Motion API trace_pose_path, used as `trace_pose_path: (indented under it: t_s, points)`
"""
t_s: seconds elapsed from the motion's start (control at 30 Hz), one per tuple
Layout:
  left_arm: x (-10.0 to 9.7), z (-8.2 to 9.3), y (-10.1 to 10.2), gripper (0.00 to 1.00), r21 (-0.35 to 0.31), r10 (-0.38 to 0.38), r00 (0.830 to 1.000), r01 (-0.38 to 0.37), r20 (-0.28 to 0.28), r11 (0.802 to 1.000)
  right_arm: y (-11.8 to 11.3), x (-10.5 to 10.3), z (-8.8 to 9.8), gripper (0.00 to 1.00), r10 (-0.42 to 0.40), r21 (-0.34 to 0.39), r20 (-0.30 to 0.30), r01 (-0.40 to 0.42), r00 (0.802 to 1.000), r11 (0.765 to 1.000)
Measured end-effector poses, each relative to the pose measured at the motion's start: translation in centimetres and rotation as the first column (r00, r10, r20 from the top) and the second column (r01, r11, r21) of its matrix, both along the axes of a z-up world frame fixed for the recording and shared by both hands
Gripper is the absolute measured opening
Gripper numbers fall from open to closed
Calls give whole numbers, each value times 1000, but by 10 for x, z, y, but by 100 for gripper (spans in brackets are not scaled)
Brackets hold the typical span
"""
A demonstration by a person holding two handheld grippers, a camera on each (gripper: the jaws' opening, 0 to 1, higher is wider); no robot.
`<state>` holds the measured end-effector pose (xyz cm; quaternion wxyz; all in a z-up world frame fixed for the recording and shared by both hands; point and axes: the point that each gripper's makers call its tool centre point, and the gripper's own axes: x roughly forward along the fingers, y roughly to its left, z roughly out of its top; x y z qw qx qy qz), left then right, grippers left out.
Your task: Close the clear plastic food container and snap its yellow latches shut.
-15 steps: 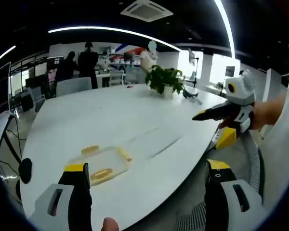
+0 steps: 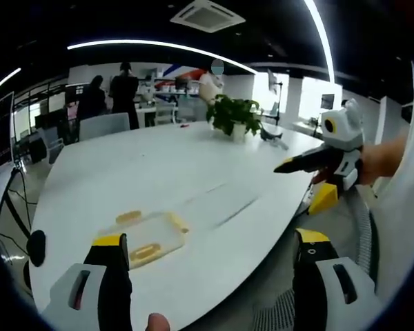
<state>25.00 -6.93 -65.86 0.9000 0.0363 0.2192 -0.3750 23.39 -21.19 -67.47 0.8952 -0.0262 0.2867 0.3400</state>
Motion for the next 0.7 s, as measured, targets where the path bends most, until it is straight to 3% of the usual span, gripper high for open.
trace_pose_path:
  t_s: [0.7]
  points:
    - [-1,-3,1,96,21,-10,1000,10,-7,1000,0,0,0,99,-3,0,0,3,1000,1000]
